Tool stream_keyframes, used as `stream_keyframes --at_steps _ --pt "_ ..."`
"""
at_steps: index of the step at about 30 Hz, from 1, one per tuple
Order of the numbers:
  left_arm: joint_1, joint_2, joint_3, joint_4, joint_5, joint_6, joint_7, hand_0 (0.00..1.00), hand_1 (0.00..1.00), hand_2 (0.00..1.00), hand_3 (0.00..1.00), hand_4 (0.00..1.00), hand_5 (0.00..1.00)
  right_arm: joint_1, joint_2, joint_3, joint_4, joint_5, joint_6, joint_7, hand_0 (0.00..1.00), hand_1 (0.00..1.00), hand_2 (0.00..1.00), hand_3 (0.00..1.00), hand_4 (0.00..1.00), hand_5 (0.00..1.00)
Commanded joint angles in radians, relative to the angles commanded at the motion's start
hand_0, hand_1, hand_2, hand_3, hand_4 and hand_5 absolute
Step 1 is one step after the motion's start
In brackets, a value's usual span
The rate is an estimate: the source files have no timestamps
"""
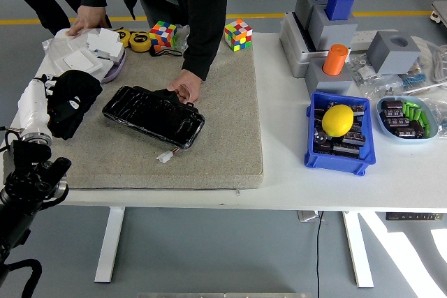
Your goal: Pick the rag up,wipe the panel,place it on the desk
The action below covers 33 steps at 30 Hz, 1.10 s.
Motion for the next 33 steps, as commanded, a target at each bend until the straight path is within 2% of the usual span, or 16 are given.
stream_keyframes --at_steps 1,2,5,9,11,19,20,25,26,31,32,33 --pt "0.004 0.002 0.006 -0.003 -0.003 -0.006 0.003 0.225 0.319 0.385 0.571 0.722 0.002 0.0 0.0 0.0 0.0 0.0 0.0 0.0 0.531 0.554 0.49 0.523 0.892 0.341" --pt "0.008 0.004 0.011 -0.005 -0.004 -0.012 0.007 0.283 0.458 0.504 0.575 0.749 0.002 0.0 0.0 -0.001 0.0 -0.001 0.0 0.0 0.531 0.554 0.49 0.523 0.892 0.341" --pt "0.027 0.016 0.05 -0.029 -0.025 -0.028 0.011 0.283 0.458 0.504 0.575 0.749 0.002 0.0 -0.001 -0.003 0.0 0.0 0.0 0.0 0.531 0.554 0.49 0.523 0.892 0.341" --pt "0.059 0.031 0.088 -0.081 -0.062 -0.027 -0.007 0.279 0.456 0.505 0.572 0.741 0.002 -0.001 -0.001 -0.005 0.001 0.0 0.0 0.0 0.531 0.554 0.49 0.522 0.892 0.341" --pt "0.065 0.037 0.099 -0.098 -0.058 -0.027 0.0 0.279 0.456 0.505 0.572 0.741 0.002 -0.001 -0.002 -0.005 0.0 -0.003 0.0 0.0 0.531 0.554 0.49 0.522 0.892 0.341" --pt "0.082 0.054 0.098 -0.094 -0.042 -0.044 0.038 0.305 0.48 0.514 0.572 0.77 0.002 0.002 -0.003 -0.011 0.003 0.003 0.001 0.0 0.531 0.554 0.49 0.522 0.892 0.341" --pt "0.085 0.056 0.095 -0.095 -0.039 -0.05 0.045 0.488 0.639 0.608 0.582 0.913 0.055 0.001 -0.003 -0.01 0.003 0.003 0.001 0.0 0.531 0.553 0.49 0.523 0.892 0.34" --pt "0.096 0.063 0.091 -0.108 -0.017 -0.074 0.079 0.488 0.639 0.608 0.582 0.913 0.055 -0.004 -0.003 -0.007 0.001 -0.002 0.001 0.0 0.531 0.553 0.49 0.523 0.892 0.34" --pt "0.1 0.065 0.091 -0.116 -0.015 -0.076 0.084 0.643 0.759 0.78 0.749 0.981 0.129 -0.004 -0.003 -0.007 0.001 -0.002 0.001 0.0 0.531 0.554 0.49 0.523 0.892 0.341" --pt "0.128 0.074 0.09 -0.177 -0.019 -0.082 0.104 0.643 0.759 0.78 0.749 0.981 0.129 0.0 -0.003 -0.007 0.004 0.002 0.002 0.001 0.531 0.554 0.49 0.523 0.892 0.341" --pt "0.133 0.076 0.09 -0.19 -0.02 -0.082 0.107 0.72 0.85 0.895 0.854 0.998 0.256 0.0 -0.002 -0.006 0.004 0.002 0.002 0.001 0.532 0.554 0.49 0.523 0.892 0.34" --pt "0.139 0.079 0.089 -0.206 -0.023 -0.082 0.109 0.72 0.85 0.895 0.854 0.998 0.256 0.0 -0.002 -0.004 0.004 0.001 0.002 0.001 0.532 0.554 0.49 0.523 0.892 0.34"
